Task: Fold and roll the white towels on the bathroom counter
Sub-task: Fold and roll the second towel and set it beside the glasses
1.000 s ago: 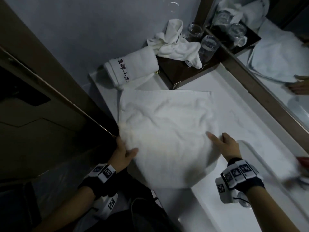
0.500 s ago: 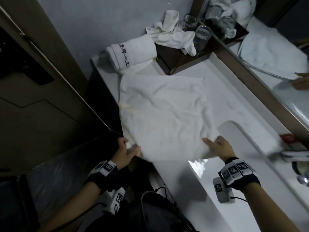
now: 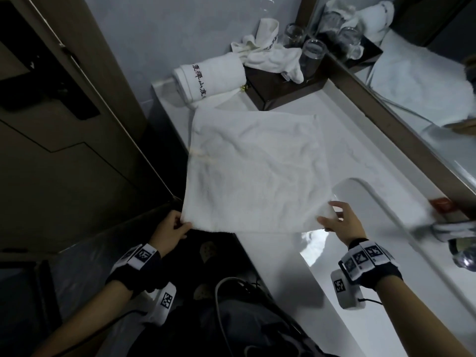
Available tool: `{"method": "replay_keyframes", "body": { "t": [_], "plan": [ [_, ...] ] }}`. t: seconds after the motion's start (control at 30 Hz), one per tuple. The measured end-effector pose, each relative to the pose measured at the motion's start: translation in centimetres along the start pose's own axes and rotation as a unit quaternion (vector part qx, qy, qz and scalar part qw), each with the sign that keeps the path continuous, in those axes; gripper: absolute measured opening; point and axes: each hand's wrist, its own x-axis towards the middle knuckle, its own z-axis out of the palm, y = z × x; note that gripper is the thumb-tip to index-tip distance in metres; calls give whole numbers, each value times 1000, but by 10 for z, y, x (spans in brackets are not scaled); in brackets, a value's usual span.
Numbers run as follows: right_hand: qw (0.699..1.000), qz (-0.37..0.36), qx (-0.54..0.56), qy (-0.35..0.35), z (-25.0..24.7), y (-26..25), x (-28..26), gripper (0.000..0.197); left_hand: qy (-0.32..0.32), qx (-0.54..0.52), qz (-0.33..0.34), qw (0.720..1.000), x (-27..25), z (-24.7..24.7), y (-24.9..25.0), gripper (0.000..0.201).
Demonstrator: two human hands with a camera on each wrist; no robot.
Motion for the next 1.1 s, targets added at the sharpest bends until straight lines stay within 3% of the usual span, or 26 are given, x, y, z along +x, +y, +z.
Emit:
{"method": "replay_keyframes", "body": {
  "t": [0.2, 0.37, 0.6, 0.73, 0.8, 0.9, 1.0, 1.1],
  "plan": [
    [998, -4, -8, 62, 1, 4, -4, 47, 6, 7, 3, 1000, -4, 4, 3, 6],
    [996, -35, -27, 72, -1, 8, -7, 28, 0, 18, -2, 1000, -6, 4, 7, 5],
    [991, -15, 11, 130, -2, 7, -11, 30, 9, 22, 13, 1000, -7, 6, 19, 12],
    [996, -13, -43, 78, -4, 7, -12, 31, 7, 16, 45, 999, -11, 4, 22, 18],
    [994, -45, -78, 66, -5, 6, -12, 31, 25, 28, 74, 997, -12, 0, 23, 18],
    [991, -106, 26, 83, -12, 0, -12, 19, 73, 47, 118, 989, -12, -11, 27, 21],
    [988, -87, 122, 39, -21, -7, -14, 22, 111, 55, 129, 984, -9, -22, 32, 26],
    [997, -69, 12, 28, -21, -8, -12, 29, 132, 80, 115, 981, -7, -26, 33, 27]
  ]
}}
